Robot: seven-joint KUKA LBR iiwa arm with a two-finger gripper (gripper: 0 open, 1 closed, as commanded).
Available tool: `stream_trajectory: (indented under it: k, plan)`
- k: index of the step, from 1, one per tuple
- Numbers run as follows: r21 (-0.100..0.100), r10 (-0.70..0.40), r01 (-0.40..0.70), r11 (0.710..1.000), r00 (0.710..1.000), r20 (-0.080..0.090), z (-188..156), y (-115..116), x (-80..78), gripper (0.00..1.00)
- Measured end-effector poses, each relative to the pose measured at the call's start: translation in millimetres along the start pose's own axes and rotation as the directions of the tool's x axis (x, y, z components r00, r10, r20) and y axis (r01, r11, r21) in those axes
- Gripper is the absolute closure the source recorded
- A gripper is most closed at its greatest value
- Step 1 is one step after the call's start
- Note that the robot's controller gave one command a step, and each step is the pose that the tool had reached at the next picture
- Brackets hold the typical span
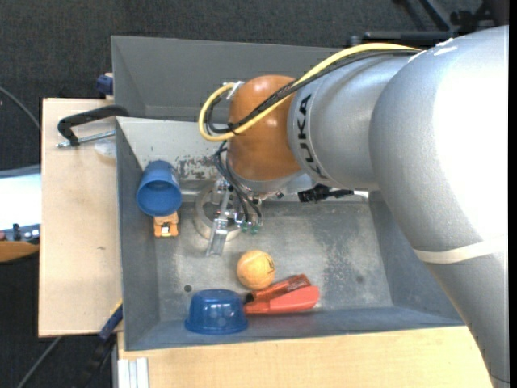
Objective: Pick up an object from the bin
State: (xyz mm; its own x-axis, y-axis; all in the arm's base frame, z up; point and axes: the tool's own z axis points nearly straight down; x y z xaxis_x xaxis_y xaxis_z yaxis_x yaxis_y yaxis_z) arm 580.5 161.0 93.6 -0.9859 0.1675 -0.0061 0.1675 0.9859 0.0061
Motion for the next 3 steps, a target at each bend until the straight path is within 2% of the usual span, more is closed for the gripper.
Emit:
stream_trajectory:
  k: [1, 3]
  plan:
    - [-0.001, 0.049, -0.049, 0.999, 0.999, -0.001, 23.4, -1.7, 9.7, 1.00]
    - [0.000, 0.049, -0.049, 0.999, 0.999, -0.003, 21.3, -2.0, 10.3, 1.00]
